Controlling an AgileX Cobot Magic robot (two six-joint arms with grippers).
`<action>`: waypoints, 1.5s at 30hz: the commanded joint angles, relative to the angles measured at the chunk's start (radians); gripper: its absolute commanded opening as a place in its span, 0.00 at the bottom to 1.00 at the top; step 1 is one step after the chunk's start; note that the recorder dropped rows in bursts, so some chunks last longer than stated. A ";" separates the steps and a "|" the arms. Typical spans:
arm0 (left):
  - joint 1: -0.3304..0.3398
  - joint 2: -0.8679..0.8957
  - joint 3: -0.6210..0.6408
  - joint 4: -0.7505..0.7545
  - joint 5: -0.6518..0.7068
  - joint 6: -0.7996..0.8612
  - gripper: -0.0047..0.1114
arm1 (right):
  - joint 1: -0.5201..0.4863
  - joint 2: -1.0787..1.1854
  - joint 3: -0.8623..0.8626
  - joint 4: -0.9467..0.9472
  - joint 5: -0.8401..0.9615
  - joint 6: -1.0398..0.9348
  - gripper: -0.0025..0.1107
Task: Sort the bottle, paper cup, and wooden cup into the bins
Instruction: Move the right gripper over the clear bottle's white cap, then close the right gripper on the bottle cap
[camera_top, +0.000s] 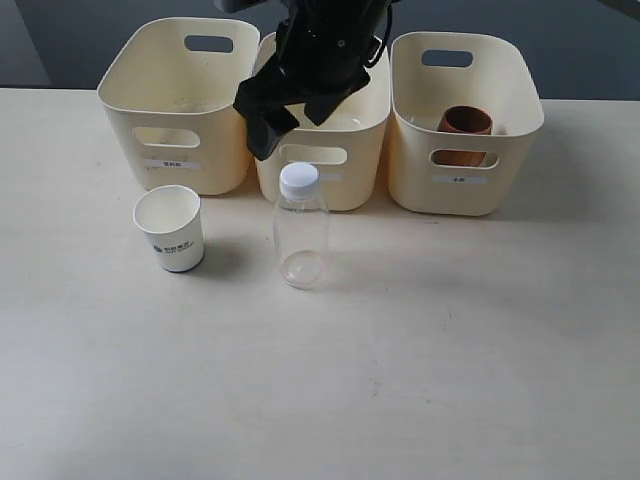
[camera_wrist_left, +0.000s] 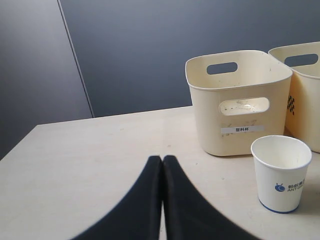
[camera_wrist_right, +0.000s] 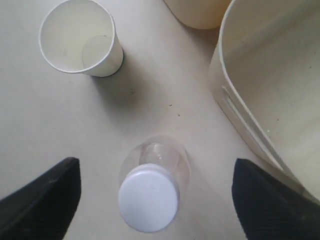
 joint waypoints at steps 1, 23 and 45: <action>0.000 -0.005 0.002 0.000 -0.007 -0.001 0.04 | 0.040 -0.003 0.000 -0.042 -0.003 0.002 0.71; 0.000 -0.005 0.002 0.000 -0.007 -0.001 0.04 | 0.047 -0.047 0.151 -0.088 -0.003 0.019 0.71; 0.000 -0.005 0.002 0.000 -0.007 -0.001 0.04 | 0.047 -0.013 0.151 -0.088 -0.014 -0.009 0.71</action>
